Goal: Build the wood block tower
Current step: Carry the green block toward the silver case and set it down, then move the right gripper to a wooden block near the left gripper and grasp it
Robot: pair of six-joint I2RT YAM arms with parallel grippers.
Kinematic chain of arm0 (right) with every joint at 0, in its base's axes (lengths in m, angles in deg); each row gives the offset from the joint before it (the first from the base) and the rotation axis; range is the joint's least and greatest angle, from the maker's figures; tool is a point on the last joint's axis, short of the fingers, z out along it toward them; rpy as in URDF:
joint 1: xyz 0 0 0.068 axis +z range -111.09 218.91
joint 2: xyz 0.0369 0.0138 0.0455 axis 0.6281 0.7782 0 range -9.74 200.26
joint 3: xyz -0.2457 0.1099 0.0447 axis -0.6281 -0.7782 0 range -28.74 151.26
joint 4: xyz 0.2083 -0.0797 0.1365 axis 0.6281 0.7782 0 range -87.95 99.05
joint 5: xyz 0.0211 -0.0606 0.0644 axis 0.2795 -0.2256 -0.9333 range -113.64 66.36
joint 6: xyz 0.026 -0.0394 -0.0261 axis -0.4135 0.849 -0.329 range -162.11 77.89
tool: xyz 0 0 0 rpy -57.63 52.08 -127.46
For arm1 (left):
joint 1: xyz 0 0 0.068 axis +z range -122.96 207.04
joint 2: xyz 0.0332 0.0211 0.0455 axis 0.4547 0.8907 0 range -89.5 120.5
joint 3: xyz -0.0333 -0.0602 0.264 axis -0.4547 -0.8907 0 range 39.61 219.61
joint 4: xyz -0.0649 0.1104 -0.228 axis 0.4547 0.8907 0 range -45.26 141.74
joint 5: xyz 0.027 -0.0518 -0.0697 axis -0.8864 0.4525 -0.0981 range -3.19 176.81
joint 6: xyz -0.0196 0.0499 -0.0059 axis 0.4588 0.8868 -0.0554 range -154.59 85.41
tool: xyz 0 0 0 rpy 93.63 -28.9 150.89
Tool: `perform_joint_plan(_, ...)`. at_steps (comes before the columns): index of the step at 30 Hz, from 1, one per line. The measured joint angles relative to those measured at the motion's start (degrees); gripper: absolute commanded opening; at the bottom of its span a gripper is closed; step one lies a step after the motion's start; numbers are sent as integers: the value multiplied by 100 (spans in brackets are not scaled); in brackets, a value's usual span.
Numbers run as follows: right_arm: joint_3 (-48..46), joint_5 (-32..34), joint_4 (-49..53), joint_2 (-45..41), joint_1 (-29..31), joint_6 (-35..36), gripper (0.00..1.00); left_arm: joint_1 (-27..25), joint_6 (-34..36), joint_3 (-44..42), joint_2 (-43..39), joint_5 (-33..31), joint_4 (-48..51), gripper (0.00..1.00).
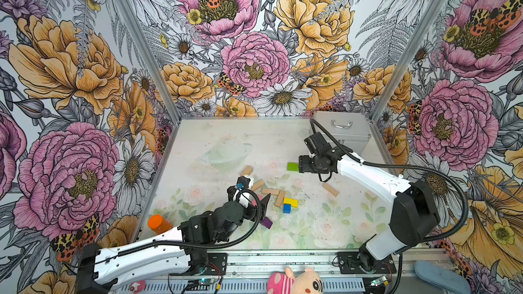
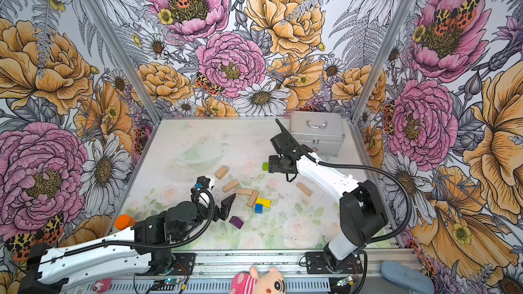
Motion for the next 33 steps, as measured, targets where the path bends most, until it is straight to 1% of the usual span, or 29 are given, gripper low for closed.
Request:
perform_joint_plan(3,-597,0,70,-385,103,-142,76,-162,-293,-90,-105,-37,208,99)
perform_joint_plan(6,-960,-2,149,-686,293,-278,76,-339,-638,-219,-133,-59,365,99)
perform_joint_plan(10,-1047,2,168,-874,695,-426,76,-542,-1093,-444,-111,-79,573,98)
perform_joint_plan(15,-1045,63,140,-822,1152,-527,76,-728,-1547,-487,-81,-164,839,98)
perform_joint_plan(20,-892,92,74,-356,1543,-616,76,-745,-1941,-490,-308,-352,1145,98)
perform_joint_plan(24,-459,83,-24,210,1766,-619,76,-745,-2149,-505,-588,-498,1331,98)
perform_joint_plan(30,671,-35,-177,1211,1915,-503,78,-704,-2428,-627,-966,-680,1604,98)
perform_joint_plan(33,1255,-109,-269,1652,1928,-361,79,-470,-2503,-680,-1150,-697,1762,98)
